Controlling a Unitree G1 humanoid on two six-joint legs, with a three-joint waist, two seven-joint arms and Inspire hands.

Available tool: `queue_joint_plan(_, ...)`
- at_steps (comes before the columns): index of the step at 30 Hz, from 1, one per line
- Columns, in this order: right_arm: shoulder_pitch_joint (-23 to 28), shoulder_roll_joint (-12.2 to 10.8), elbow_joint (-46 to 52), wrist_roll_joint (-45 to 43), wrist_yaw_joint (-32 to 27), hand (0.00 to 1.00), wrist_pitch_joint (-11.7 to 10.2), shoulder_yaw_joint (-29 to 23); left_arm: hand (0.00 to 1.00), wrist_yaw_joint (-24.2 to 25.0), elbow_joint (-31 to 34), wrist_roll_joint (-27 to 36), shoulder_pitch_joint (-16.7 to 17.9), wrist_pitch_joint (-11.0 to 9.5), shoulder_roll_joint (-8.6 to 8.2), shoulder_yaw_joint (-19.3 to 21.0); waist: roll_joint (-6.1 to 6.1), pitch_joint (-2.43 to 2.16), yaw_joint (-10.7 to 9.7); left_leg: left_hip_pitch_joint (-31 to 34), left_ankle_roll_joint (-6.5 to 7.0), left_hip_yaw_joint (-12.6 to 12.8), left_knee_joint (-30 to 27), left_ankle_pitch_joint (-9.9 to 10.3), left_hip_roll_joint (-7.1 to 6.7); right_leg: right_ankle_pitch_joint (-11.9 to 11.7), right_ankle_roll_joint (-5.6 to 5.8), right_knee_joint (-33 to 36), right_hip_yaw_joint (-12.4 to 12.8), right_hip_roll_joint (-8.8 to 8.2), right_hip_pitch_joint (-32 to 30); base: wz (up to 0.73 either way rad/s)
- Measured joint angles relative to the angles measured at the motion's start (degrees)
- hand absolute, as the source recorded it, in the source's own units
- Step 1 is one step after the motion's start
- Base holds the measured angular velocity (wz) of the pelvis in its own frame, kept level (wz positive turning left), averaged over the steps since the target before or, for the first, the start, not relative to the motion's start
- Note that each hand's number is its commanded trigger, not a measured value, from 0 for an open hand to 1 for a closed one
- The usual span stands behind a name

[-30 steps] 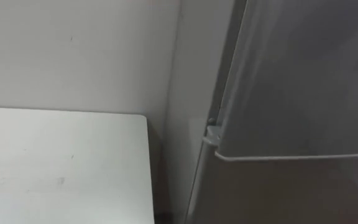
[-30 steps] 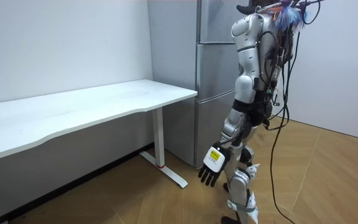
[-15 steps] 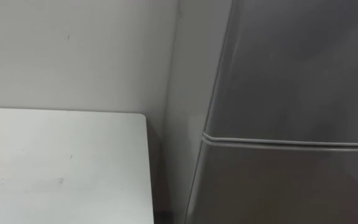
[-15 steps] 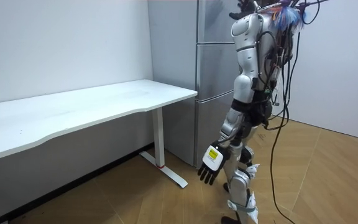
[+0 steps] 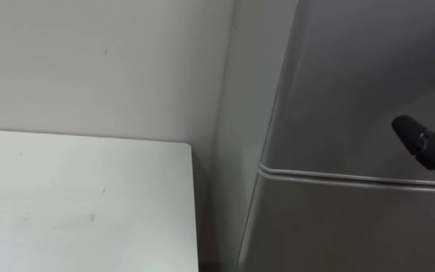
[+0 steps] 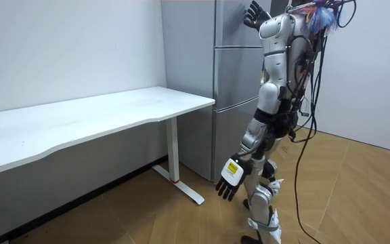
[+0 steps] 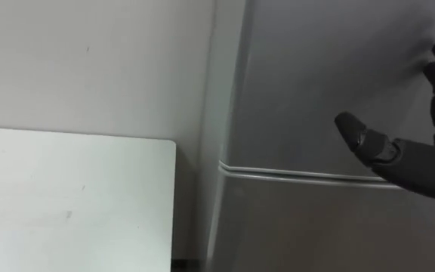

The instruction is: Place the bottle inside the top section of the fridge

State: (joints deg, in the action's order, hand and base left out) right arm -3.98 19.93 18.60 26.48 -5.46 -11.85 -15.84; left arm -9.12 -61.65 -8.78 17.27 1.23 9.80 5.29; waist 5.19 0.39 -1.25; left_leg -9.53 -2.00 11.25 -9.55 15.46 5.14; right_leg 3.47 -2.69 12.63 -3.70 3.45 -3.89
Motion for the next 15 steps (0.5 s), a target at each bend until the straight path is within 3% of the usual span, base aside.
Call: queue_joint_plan(15,-7.76,0.05,-10.39,-3.87,0.61,0.00,-0.91,2.86,0.00,2.09,2.56,-4.30,0.28,2.72,-0.11,-0.45,-0.15,-0.06,0.38,0.01,0.56,-0.06,-0.18,-1.27,-1.22,-1.16,0.96,0.06,0.35,-1.11,0.06,0.00)
